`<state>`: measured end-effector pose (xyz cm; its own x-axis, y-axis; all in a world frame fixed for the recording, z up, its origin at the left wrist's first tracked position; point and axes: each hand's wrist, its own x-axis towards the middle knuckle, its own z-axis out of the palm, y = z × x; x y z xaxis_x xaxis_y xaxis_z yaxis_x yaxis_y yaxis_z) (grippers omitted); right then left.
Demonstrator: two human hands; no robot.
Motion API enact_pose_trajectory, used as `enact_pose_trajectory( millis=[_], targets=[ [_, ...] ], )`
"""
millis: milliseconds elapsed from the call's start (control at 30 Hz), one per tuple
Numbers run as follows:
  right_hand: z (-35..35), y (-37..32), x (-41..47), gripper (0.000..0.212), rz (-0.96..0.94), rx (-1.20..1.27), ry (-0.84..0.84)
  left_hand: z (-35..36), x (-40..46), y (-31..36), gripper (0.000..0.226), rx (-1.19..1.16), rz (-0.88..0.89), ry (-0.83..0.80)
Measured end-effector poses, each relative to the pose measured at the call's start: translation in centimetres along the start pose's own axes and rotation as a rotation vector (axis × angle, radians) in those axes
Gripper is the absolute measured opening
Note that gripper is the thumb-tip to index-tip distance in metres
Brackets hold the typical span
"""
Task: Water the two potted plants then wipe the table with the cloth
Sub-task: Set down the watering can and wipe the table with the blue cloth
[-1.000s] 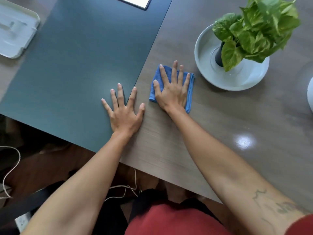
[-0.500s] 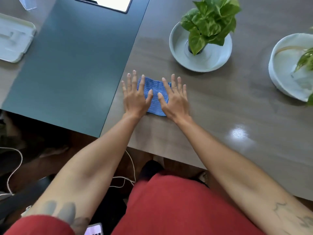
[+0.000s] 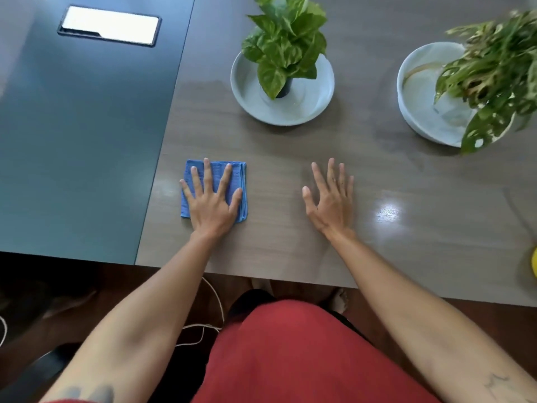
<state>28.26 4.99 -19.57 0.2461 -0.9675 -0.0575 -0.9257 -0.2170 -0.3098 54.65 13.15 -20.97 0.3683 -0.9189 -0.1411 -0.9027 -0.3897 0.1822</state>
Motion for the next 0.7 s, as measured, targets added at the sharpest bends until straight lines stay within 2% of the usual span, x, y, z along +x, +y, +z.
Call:
enact_pose_trajectory(
  millis=[167, 333, 500, 700],
  targets=[
    [-0.4, 2.0, -2.2, 0.066, 0.037, -0.017, -0.013, 0.4, -4.6, -2.1, 0.066, 0.001, 0.009, 0.015],
    [-1.6, 4.7, -4.1, 0.067, 0.046, -0.009, -0.023, -0.3, -5.1, -2.3, 0.071, 0.008, -0.022, -0.052],
    [-3.4, 9.6, -5.1, 0.068, 0.102, -0.039, -0.018, -0.9, -4.8, 3.4, 0.073, -0.074, 0.027, 0.06],
    [-5.2, 15.0, -6.3, 0.069, 0.18, -0.079, -0.035, 1.5, -5.3, 14.4, 0.076, -0.113, 0.157, -0.024]
  ],
)
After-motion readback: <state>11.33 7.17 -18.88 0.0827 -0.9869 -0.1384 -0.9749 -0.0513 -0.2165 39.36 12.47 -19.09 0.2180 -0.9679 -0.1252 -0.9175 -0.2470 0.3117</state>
